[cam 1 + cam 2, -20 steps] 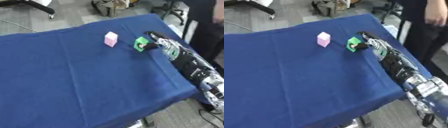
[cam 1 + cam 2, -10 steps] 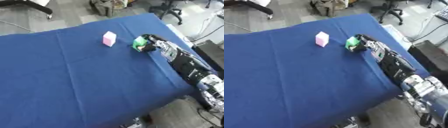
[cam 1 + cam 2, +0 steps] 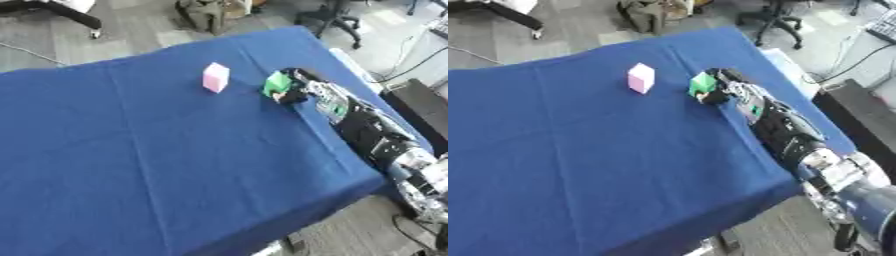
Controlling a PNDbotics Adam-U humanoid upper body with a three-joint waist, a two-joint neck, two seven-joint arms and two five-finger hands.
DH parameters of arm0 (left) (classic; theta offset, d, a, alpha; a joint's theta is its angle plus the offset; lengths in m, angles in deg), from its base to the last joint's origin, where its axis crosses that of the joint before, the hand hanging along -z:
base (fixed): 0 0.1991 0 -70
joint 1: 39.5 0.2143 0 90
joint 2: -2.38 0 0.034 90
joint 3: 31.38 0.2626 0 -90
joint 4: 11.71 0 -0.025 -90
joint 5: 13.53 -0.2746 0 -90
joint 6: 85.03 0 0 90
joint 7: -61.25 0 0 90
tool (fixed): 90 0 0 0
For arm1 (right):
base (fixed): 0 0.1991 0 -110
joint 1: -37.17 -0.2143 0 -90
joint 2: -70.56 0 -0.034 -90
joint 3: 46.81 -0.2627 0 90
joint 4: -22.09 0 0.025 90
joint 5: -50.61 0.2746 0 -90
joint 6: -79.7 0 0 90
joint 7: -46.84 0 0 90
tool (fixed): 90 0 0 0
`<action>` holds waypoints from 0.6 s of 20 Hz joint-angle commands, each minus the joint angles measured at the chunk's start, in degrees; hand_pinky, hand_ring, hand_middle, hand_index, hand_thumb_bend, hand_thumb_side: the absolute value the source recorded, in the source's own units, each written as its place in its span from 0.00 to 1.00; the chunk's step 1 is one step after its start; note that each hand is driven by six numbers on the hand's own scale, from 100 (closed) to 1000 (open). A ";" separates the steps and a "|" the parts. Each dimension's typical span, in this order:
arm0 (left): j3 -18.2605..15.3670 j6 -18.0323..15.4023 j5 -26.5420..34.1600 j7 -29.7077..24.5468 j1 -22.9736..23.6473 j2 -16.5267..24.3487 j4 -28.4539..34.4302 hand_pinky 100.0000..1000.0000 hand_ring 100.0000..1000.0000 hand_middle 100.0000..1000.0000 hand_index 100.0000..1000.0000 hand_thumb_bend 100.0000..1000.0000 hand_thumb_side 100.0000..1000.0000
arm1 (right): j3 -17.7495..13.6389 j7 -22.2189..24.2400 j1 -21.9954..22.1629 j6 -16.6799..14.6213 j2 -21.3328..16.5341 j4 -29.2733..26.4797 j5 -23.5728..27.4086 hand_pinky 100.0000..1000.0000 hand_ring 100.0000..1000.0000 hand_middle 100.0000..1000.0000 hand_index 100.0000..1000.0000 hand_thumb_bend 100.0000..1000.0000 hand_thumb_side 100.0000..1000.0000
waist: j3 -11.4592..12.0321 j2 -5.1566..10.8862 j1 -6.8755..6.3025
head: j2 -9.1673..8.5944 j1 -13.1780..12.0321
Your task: Pick up the objects with one hand, pass them to the other hand, and then place them into the box on the other side of the table.
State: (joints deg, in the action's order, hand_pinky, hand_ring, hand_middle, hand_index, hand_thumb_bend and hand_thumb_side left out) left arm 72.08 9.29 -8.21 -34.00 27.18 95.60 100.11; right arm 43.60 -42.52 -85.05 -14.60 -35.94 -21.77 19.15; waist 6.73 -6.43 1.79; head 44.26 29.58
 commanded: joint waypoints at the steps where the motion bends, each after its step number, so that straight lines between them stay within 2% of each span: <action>1: -0.44 0.00 0.21 0.10 -0.78 1.04 0.91 0.81 0.88 0.72 0.73 0.51 0.70 | -0.54 -2.66 -0.45 -0.42 -1.50 -2.18 0.14 0.78 0.82 0.52 0.85 0.00 0.27 | -0.07 0.57 -0.06 | -0.15 0.29; 4: -0.53 0.02 0.18 0.25 -0.61 0.90 0.53 0.81 0.88 0.72 0.73 0.50 0.70 | -0.14 -3.42 0.21 -1.49 -1.23 -6.65 1.25 0.77 0.82 0.51 0.83 0.00 0.21 | -0.24 0.70 -0.14 | -0.15 0.25; 6: -0.63 0.03 0.11 0.45 -0.41 0.82 0.03 0.81 0.88 0.72 0.73 0.50 0.71 | 0.23 -3.26 1.04 -2.19 -1.20 -11.56 2.17 0.77 0.81 0.49 0.81 0.00 0.13 | -0.40 0.78 -0.22 | -0.15 -0.17; 12: -0.90 0.28 -0.09 1.64 0.62 0.48 -3.06 0.81 0.88 0.72 0.73 0.46 0.76 | 2.47 -2.25 4.58 -3.64 -0.08 -32.63 4.52 0.76 0.79 0.47 0.78 0.00 0.04 | -1.12 1.21 -0.51 | -0.15 -2.78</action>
State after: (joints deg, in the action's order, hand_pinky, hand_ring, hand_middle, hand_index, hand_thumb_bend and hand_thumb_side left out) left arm 71.87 9.58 -8.24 -32.78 28.33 95.57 97.05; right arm 45.90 -44.86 -79.87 -17.75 -35.00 -49.34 23.03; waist 5.62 -6.17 1.31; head 44.26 27.37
